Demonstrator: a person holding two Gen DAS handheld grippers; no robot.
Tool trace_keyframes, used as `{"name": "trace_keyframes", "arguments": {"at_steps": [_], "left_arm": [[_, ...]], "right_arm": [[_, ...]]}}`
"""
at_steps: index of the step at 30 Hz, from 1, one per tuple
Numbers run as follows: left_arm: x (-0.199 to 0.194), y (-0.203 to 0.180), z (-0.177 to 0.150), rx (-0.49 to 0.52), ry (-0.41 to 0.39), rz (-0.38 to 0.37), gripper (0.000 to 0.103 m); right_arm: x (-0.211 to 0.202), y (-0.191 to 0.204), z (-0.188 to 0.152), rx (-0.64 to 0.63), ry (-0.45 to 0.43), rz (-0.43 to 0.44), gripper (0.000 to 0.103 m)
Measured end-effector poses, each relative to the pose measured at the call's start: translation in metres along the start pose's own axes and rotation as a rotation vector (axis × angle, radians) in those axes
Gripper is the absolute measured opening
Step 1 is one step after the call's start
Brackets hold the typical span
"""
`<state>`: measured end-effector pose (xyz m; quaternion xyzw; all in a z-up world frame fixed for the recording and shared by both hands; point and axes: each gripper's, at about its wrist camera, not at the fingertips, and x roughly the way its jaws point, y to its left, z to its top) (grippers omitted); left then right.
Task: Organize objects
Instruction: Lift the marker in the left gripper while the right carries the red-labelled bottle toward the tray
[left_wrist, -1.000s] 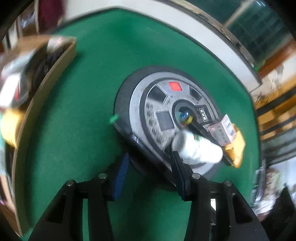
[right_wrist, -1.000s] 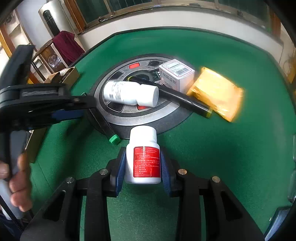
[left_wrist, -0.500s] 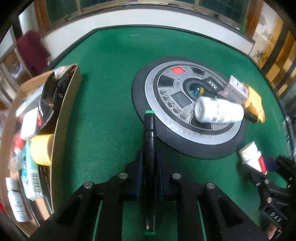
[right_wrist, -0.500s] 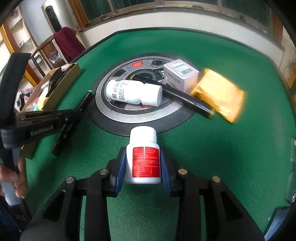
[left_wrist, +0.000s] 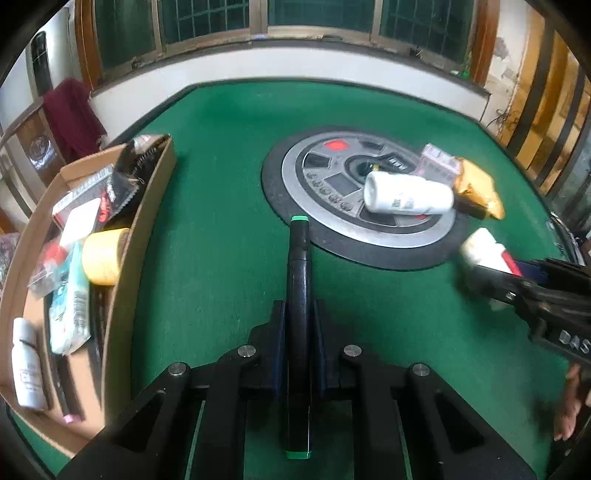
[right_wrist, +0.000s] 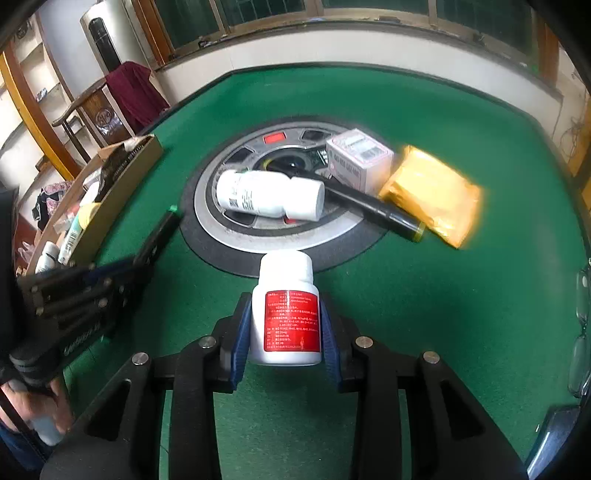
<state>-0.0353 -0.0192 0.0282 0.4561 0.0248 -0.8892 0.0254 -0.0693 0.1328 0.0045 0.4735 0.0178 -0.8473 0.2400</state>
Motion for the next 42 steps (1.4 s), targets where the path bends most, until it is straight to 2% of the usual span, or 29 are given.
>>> {"name": "trace_keyframes", "arguments": {"at_steps": [6,10,16,26,42], "left_arm": [[-0.033,-0.008,-0.010,0.052,-0.118,0.062,0.012],[-0.048,-0.010,-0.014,0.083,-0.167,0.109,0.012],[-0.056,-0.005,-0.016,0.090,-0.211,0.137,0.012],[-0.073,0.012,-0.015,0.060,-0.265,0.140,0.012],[-0.088,0.035,-0.019,0.019,-0.304,0.151,0.012]], "right_arm": [[-0.002,0.012,-0.001,-0.016,-0.014,0.032,0.031],[-0.005,0.024,-0.003,-0.038,-0.024,0.053,0.031],[-0.006,0.042,-0.006,-0.065,-0.031,0.065,0.031],[-0.008,0.063,-0.012,-0.069,-0.027,0.101,0.032],[-0.007,0.107,-0.011,-0.094,-0.031,0.161,0.032]]}}
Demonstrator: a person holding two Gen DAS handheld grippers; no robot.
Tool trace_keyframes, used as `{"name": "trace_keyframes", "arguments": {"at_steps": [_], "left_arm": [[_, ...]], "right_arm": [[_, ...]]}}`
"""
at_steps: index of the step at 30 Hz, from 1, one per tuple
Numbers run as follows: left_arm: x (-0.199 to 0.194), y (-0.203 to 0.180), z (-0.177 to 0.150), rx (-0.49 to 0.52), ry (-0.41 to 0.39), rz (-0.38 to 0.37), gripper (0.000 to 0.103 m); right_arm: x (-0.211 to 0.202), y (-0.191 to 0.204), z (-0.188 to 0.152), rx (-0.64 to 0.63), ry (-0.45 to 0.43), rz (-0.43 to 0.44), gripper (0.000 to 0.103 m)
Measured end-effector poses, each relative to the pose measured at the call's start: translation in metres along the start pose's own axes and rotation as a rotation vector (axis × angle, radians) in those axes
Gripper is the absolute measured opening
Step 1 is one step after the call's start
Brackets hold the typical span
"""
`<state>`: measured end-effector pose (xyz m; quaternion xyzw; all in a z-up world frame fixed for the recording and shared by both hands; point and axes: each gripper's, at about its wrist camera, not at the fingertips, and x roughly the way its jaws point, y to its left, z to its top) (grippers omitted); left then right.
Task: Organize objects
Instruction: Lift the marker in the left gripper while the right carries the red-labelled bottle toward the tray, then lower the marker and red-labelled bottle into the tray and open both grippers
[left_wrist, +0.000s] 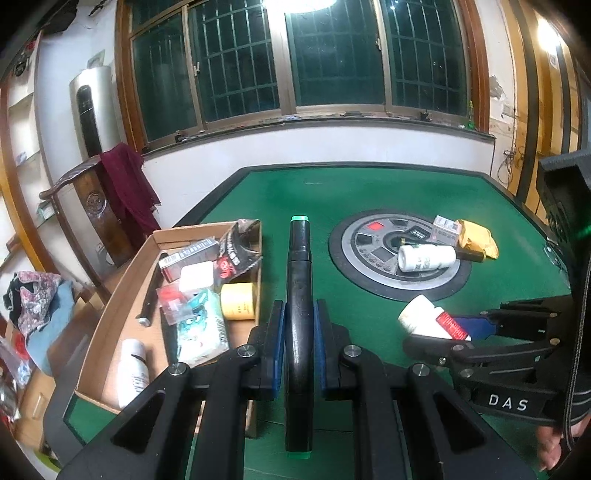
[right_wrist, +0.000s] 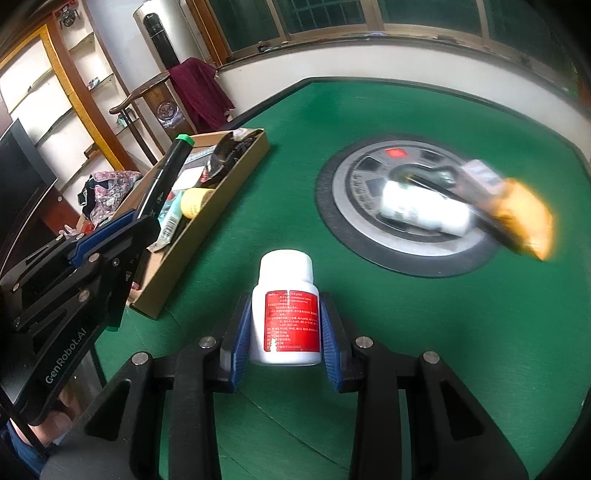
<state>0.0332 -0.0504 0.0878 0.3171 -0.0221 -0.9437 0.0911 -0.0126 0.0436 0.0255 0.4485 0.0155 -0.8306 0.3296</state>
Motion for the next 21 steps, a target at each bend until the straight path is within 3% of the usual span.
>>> {"name": "trace_keyframes", "arguments": {"at_steps": [21], "left_arm": [[0.002,0.061,-0.008,-0.104,-0.021,0.047,0.012]], "right_arm": [[0.018,0.061,0.020,-0.095,0.006,0.015,0.032]]}}
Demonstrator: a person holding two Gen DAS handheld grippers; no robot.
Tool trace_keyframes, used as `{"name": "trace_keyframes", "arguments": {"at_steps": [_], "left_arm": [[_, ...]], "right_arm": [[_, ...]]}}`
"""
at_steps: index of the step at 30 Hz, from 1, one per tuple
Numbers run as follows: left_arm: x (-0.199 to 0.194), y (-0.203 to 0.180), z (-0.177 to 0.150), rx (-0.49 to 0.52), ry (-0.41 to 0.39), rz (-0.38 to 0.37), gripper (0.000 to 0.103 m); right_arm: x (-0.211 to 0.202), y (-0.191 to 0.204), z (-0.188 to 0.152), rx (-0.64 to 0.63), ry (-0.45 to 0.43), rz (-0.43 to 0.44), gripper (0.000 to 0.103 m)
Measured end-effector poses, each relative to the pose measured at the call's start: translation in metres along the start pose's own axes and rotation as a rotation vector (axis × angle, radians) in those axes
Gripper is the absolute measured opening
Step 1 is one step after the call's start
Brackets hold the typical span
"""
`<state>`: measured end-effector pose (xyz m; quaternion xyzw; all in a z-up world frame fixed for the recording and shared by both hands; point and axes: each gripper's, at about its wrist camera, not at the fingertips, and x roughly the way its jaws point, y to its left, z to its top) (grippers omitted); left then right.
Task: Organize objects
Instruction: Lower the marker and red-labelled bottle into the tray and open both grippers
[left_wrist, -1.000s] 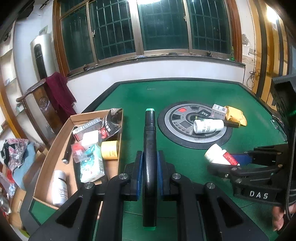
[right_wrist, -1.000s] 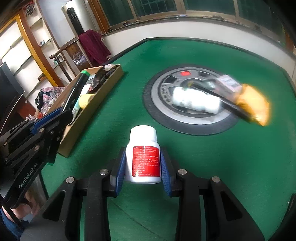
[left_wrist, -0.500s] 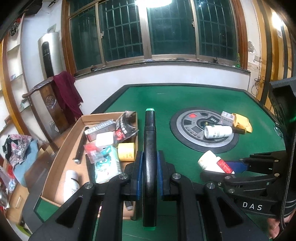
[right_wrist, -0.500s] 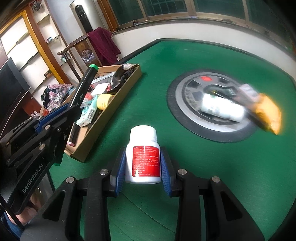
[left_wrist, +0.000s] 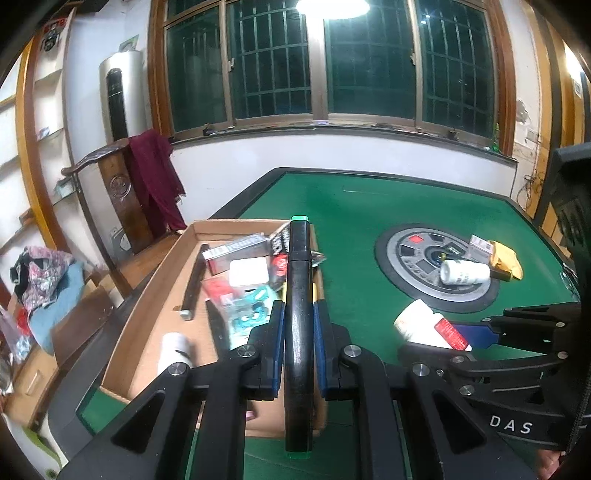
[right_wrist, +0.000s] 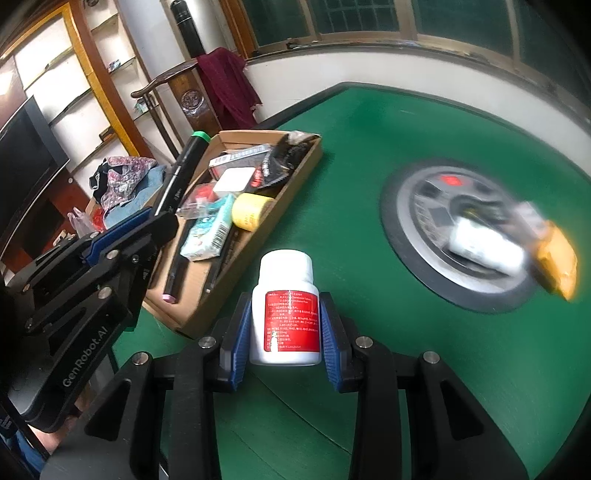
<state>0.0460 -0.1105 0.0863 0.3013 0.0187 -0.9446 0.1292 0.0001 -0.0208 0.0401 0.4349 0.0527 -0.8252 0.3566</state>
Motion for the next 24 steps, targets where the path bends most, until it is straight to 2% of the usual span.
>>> {"name": "trace_keyframes", "arguments": {"at_steps": [7,15,24], "left_arm": [[0.009,0.043,0.003,-0.072,0.012,0.026,0.012],[0.042,0.094,-0.004,-0.166,0.084,0.053,0.012],[0.068,0.123,-0.019,-0.211,0.151,0.045,0.012]], "right_arm": [[0.012,0.034,0.012,-0.066,0.004,0.006,0.032],[0.047,0.077,0.026,-0.139,0.035,0.027,0.032],[0.080,0.093,0.025,-0.157,0.090,0.033,0.032]]}}
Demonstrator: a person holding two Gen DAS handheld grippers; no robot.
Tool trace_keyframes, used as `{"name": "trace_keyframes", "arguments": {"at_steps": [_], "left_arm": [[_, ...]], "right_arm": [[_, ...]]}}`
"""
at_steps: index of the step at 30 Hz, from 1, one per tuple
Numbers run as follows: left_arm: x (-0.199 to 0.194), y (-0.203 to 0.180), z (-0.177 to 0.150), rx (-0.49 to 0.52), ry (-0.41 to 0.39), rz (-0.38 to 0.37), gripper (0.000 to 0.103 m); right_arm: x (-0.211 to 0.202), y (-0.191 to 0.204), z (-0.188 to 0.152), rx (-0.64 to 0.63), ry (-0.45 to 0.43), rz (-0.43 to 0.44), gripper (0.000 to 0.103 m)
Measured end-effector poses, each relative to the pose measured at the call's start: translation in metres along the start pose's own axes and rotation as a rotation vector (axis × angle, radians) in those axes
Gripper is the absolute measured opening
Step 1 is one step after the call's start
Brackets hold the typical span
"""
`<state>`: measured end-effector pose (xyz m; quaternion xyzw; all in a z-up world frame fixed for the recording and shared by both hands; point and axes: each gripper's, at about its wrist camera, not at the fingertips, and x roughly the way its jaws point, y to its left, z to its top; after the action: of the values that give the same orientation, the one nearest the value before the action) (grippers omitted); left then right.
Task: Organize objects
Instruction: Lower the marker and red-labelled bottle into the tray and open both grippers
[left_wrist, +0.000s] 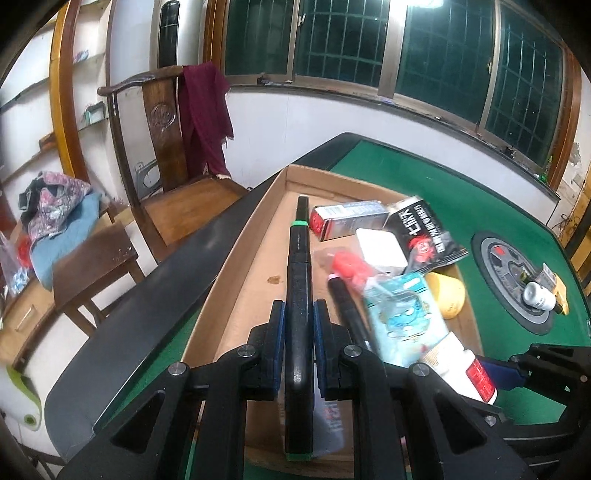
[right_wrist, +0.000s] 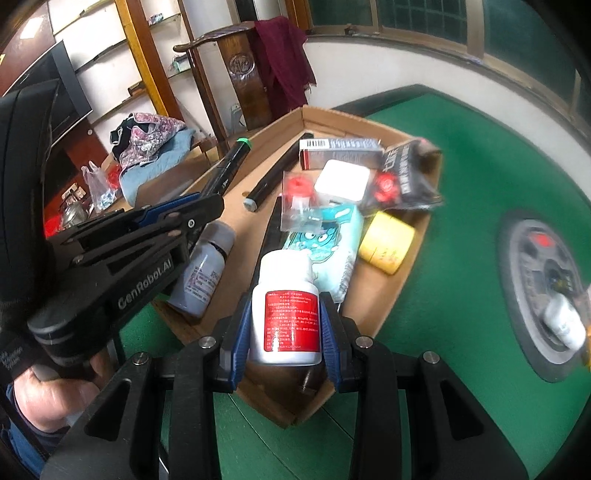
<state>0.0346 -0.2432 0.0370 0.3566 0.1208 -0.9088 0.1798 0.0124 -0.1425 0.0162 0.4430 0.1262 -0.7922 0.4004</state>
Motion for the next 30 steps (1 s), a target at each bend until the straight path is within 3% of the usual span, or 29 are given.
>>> {"name": "trace_keyframes", "arguments": {"at_steps": [17,21,30], "left_arm": [[0.013,0.010,0.004,-0.037,0.048,-0.013,0.013],[0.009,0.013,0.005,-0.072,0.058,-0.028,0.029],[-0.024,-0.013,0.012,-0.054,-0.026,-0.038,0.039]], "right_arm": [[0.023,-0.003,0.001,0.037,0.038,0.012,0.032],[0.017,-0.008,0.000,0.056,0.040,0.048,0.032],[-0.044,-0.046,-0.013,0.115,-0.090,0.079,0.033]]}}
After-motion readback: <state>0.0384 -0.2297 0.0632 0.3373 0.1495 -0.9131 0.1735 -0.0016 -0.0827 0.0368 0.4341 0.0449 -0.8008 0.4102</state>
